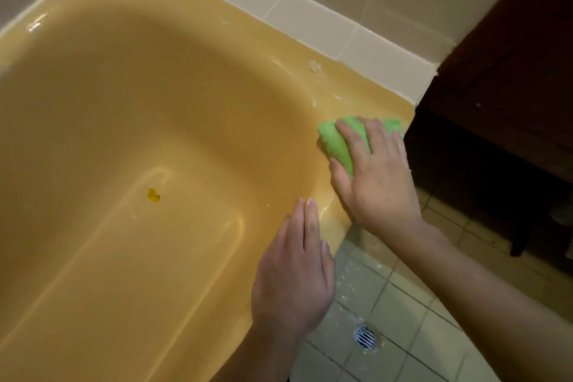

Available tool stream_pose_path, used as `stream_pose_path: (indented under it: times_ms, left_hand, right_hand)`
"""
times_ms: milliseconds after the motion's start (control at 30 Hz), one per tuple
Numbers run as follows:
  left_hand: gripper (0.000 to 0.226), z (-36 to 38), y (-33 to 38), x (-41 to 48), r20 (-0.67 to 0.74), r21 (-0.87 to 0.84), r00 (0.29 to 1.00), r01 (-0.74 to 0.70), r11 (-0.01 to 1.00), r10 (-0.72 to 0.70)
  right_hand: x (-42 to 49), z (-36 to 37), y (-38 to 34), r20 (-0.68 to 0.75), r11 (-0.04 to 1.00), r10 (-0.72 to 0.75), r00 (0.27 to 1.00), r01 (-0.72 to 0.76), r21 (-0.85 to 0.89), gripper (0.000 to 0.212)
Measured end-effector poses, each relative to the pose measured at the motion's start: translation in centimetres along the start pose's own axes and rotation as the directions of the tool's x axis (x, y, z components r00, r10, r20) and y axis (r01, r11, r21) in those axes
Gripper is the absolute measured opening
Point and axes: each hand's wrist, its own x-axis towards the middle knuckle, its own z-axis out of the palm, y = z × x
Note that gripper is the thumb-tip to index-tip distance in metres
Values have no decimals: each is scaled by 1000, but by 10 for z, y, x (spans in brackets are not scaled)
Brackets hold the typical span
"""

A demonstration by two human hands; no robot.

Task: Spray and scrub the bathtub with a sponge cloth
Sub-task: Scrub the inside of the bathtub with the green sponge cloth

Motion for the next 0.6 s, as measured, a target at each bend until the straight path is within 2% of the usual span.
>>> stream_pose_path:
  times_ms: [67, 200, 267, 333, 500, 600]
  left_hand:
    - [62, 2, 1, 2, 4, 9, 1000, -10, 1000, 10]
    - [62, 1, 2, 7, 5, 11, 1000, 1, 1000, -1]
    - [62, 4, 3, 10, 8, -3, 1000, 5, 1000, -5]
    - [63, 6, 4, 13, 12, -19, 1000, 16, 1000, -16]
    - [63, 7, 10, 21, -24, -60, 999, 37, 997, -38]
    - [64, 7, 12, 26, -22, -60, 998, 60, 996, -61]
  right_hand:
    - [26, -5, 22, 20, 1000, -23, 1000, 23, -8, 56]
    - [103, -6, 65, -31, 978, 207, 978, -206, 21, 58]
    - [106, -5, 61, -48, 966, 259, 965, -258, 32, 57]
    - [78, -6, 37, -39, 974, 227, 973, -225, 34, 55]
    - [18, -6, 12, 68, 997, -75, 995, 74, 5, 58]
    - [54, -5, 19, 64, 1000, 0, 998, -1, 21, 56]
